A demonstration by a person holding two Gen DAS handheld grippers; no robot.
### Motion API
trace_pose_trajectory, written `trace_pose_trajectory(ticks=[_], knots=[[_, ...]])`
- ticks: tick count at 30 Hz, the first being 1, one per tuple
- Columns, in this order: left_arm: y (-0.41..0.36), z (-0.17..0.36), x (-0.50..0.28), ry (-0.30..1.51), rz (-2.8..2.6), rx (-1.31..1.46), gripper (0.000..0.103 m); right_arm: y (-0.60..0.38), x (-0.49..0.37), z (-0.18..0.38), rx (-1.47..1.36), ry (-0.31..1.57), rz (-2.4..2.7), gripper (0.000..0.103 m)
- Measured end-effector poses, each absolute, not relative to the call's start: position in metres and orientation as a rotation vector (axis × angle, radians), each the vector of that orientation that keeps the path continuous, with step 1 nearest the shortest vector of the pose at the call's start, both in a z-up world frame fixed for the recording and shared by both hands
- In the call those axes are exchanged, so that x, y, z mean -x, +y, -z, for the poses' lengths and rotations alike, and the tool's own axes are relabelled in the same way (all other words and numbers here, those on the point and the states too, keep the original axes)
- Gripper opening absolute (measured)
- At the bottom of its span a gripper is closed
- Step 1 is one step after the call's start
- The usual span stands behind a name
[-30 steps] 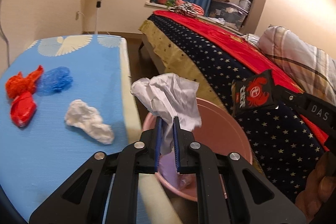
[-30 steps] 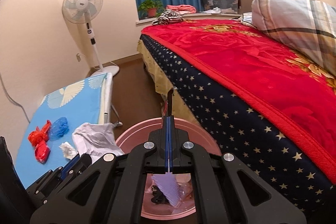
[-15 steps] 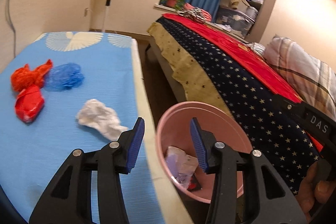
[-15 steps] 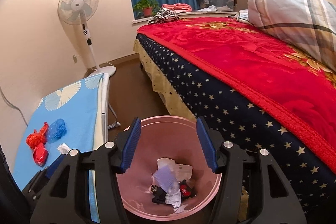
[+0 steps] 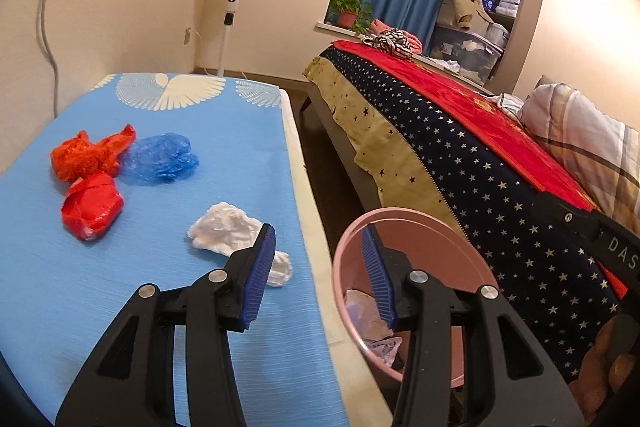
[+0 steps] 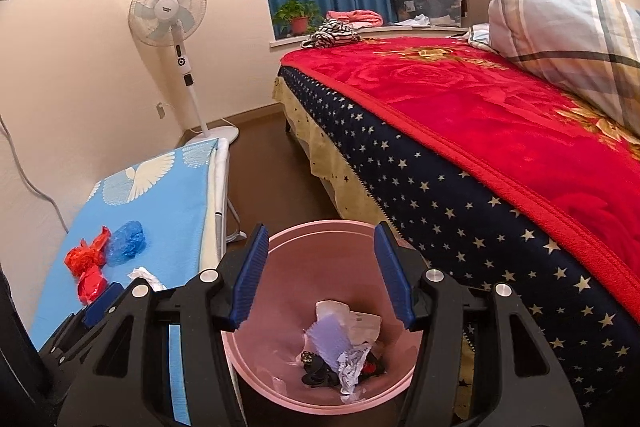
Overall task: Collect trash
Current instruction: 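Grasp the white tissue with the right gripper while the left gripper grasps the red plastic bag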
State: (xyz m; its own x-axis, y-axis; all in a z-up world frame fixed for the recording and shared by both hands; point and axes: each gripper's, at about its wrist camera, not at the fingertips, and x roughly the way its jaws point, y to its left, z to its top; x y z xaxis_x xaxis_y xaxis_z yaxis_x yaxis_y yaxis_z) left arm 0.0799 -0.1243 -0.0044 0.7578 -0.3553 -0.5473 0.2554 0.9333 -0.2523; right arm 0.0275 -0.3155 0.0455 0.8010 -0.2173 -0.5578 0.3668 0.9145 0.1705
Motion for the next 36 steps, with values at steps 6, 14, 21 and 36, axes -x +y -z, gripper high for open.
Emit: trace_pose_trajectory(ticks=[6, 14, 21, 36], knots=[[-0.101, 0.005, -0.080, 0.622, 0.288, 0.173, 0.044, -0.297, -0.036, -0.043, -0.253, 0.568, 0.269, 0.056], [-0.071, 0.006, -0.084, 0.614, 0.223, 0.189, 0.044, -0.276, -0.048, -0.034, -0.241, 0.582, 0.217, 0.056], [-0.060, 0.008, -0.088, 0.614, 0.199, 0.191, 0.044, -0.266, -0.059, -0.027, -0.237, 0.596, 0.194, 0.056], [-0.035, 0.017, -0.099, 0.614, 0.131, 0.191, 0.044, -0.238, -0.086, -0.013, -0.249, 0.613, 0.116, 0.056]])
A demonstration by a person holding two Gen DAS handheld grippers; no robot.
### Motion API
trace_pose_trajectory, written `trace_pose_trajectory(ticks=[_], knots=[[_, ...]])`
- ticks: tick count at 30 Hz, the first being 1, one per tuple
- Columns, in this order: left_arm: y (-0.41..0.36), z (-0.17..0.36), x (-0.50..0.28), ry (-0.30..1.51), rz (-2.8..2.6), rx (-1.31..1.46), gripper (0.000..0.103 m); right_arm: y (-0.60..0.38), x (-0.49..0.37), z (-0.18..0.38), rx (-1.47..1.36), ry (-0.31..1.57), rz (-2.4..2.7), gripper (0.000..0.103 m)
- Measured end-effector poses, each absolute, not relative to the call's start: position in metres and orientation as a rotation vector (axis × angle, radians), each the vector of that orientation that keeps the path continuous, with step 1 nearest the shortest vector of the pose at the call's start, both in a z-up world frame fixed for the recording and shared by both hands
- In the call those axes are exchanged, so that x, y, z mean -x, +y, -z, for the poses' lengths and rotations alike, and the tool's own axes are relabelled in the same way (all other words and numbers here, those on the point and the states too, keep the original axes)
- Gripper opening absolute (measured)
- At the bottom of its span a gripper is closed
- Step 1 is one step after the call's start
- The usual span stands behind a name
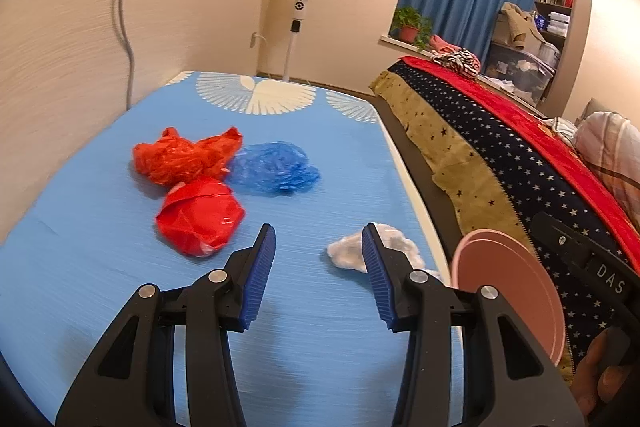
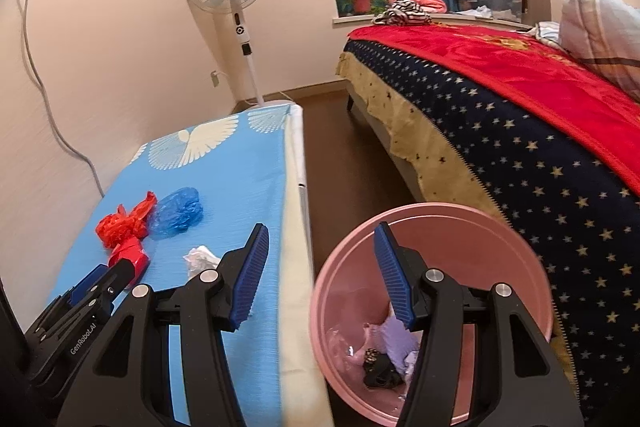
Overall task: Collect trash
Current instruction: 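Grasp the white tissue with the right gripper while the left gripper grasps the red plastic bag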
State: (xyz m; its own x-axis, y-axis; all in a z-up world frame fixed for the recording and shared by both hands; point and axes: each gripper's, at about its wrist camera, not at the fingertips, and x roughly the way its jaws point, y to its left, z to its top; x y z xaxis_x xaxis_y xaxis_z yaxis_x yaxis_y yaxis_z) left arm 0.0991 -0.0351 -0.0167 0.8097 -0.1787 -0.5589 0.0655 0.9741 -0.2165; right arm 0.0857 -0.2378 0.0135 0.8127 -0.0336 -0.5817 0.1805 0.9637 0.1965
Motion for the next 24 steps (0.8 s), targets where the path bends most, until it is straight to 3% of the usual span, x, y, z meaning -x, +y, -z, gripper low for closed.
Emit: trace_pose_trajectory(ticks=[7, 13, 17, 21, 24], knots=[[-0.012, 0.022, -0.103, 0.606, 0.048, 0.203, 0.044, -0.224, -0.103, -0.003, -0.282, 0.635, 0.043, 0.056], [0.008, 0.029, -0.108, 0.615, -0.039, 0.215, 0.044, -0.197, -0.123, 0.011, -0.257, 0.677, -0.046, 0.069], [0.025, 0.036, -0.117, 0.643, -0.084, 0.242, 0.045, -0.182, -0.135, 0.022, -0.235, 0.717, -0.079, 0.070], [0.039, 0.043, -0.129, 0.668, -0.112, 0.271, 0.053, -0.174, -0.148, 0.037, -0.229, 0.773, -0.103, 0.070], [0.044, 0.049, -0.139, 0.699, -0.113, 0.300, 0.061, -0.171, -0.154, 0.047, -0.222, 0.808, -0.118, 0.062]])
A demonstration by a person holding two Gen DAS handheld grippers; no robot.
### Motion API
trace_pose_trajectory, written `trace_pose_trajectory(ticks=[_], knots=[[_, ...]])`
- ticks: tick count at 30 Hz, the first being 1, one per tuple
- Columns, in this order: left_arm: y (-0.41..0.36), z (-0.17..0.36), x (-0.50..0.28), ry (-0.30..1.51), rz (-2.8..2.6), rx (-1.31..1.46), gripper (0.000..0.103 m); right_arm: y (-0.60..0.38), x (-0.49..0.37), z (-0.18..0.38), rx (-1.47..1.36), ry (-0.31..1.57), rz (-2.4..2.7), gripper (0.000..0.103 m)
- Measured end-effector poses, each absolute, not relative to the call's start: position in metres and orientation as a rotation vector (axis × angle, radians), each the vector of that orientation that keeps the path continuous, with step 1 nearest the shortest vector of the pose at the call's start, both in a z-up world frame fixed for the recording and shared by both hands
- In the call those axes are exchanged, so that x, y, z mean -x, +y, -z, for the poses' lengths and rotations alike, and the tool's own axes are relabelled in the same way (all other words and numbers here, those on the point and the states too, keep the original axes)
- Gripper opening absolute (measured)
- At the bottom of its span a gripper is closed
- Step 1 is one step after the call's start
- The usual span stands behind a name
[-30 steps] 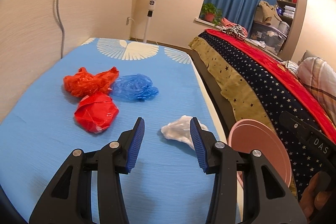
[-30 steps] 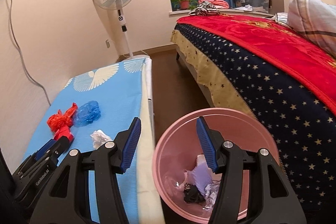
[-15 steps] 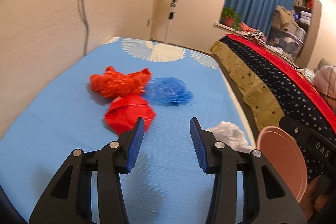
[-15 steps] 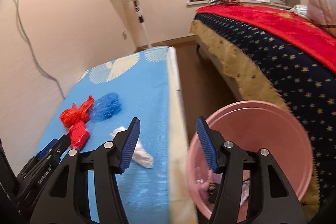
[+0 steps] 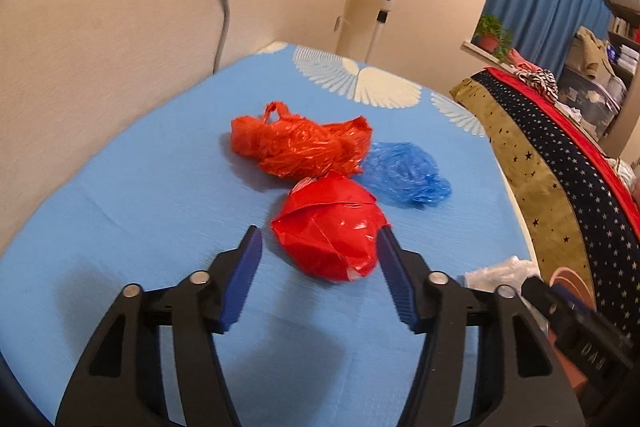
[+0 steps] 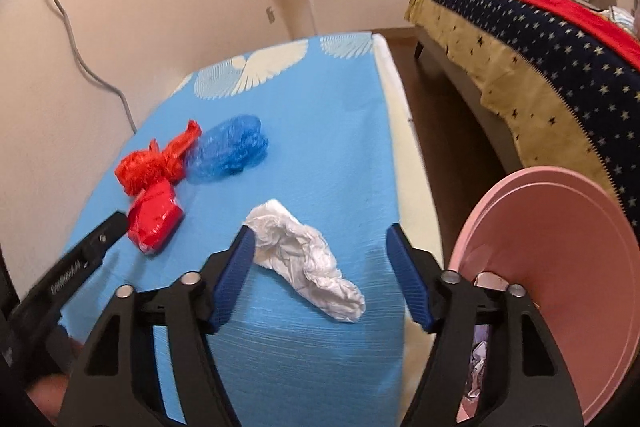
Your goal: Collect trash
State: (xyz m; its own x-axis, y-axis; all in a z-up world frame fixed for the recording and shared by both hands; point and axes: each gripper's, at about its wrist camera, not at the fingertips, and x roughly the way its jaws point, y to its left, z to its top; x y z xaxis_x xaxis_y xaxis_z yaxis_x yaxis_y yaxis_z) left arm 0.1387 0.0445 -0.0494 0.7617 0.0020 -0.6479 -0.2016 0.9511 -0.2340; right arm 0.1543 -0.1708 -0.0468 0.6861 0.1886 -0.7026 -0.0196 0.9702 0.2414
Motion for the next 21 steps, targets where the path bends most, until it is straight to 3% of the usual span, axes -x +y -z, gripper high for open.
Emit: trace_pose_trajectory(ticks=[5, 7, 15, 17, 21], knots=[[0.053, 0.061, -0.159, 0.755, -0.123, 0.352, 0.067, -0.169, -0.164, 0.063, -0.227, 0.872, -0.151, 0.027], [0.053, 0.065, -0.165, 0.775, -0.117, 0.366, 0.069, -0.168, -0.166, 0.064, -0.231, 0.879, -0.169, 0.020], [0.043, 0.073, -0.180, 0.824, -0.071, 0.374, 0.073, -0.161, -0.170, 0.061, -0.215, 0.864, -0.195, 0.017], [0.042, 0.072, -0.180, 0.816, -0.051, 0.381, 0.058, -0.162, -0.171, 0.059, -0.220, 0.860, -0.192, 0.017], [0.038, 0.064, -0.177, 0.790, -0.036, 0.355, 0.043, -0.166, -0.168, 0.053, -0.241, 0.845, -0.182, 0.017]])
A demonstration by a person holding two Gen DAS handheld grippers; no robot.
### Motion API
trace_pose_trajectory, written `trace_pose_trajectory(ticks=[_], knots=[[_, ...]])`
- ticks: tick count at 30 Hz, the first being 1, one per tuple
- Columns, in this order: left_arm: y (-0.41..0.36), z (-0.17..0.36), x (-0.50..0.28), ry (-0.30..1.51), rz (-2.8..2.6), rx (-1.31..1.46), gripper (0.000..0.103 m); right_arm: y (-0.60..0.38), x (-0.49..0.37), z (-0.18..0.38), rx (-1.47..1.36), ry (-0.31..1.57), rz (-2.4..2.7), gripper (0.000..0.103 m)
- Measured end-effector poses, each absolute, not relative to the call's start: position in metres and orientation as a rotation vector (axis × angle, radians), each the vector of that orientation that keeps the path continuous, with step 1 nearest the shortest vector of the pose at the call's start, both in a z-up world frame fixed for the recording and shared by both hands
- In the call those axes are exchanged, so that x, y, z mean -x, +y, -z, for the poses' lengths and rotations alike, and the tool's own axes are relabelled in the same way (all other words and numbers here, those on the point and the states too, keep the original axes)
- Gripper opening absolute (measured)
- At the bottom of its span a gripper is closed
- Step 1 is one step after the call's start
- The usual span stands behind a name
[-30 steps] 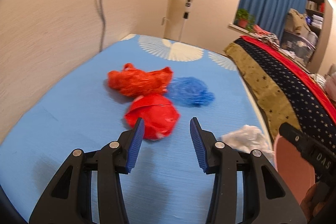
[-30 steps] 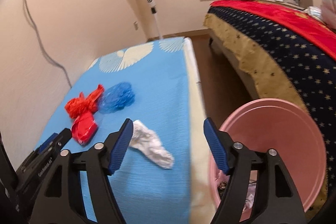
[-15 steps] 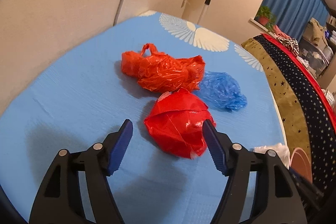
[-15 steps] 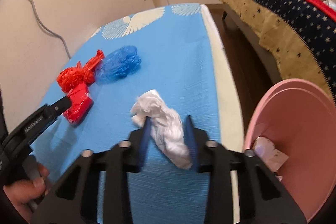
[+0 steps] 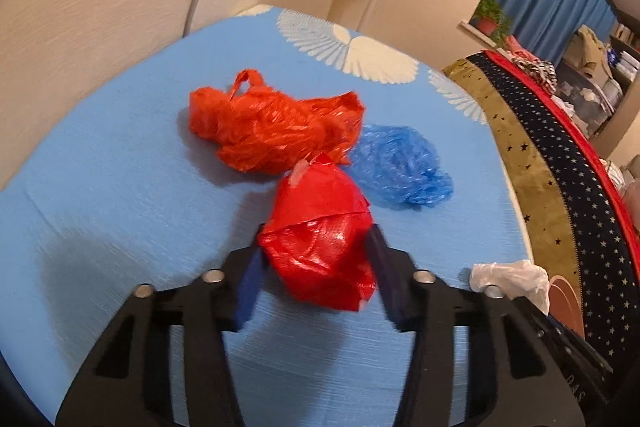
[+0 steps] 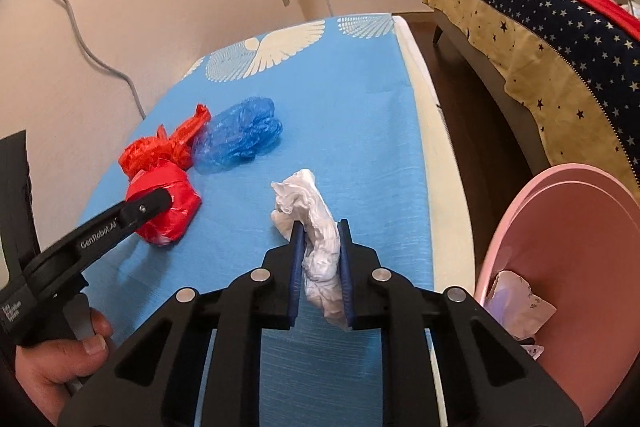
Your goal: Collect trash
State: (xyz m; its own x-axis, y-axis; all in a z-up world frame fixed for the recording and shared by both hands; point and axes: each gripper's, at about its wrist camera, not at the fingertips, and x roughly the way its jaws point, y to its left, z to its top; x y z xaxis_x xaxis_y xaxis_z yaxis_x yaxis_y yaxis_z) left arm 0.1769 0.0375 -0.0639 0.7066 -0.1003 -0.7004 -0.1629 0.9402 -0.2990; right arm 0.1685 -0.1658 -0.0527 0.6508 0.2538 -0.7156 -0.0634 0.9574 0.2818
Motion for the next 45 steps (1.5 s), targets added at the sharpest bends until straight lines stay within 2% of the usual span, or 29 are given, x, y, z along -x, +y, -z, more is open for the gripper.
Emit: trace_pose_trajectory(ticks=[3, 4, 8, 28, 45], knots=[[0.030, 0.055, -0.173, 0.769, -0.013, 0.308, 0.034, -0.168, -0.165, 0.047, -0.249, 0.834, -0.179, 0.017], [0.029, 0.054, -0.172, 0.765, -0.005, 0.304, 0.023, -0.169, -0.164, 0.046, -0.249, 0.830, -0.178, 0.017], [0.025, 0.044, -0.163, 0.744, 0.012, 0.285, 0.016, -0.172, -0.156, 0.037, -0.247, 0.816, -0.169, 0.017], [0.001, -0.006, -0.101, 0.632, 0.093, 0.202, 0.015, -0.198, -0.090, -0.014, -0.252, 0.706, -0.107, 0.017], [-0.020, -0.023, -0.066, 0.589, 0.159, 0.165, 0.015, -0.221, -0.052, -0.031, -0.263, 0.662, -0.043, 0.017]])
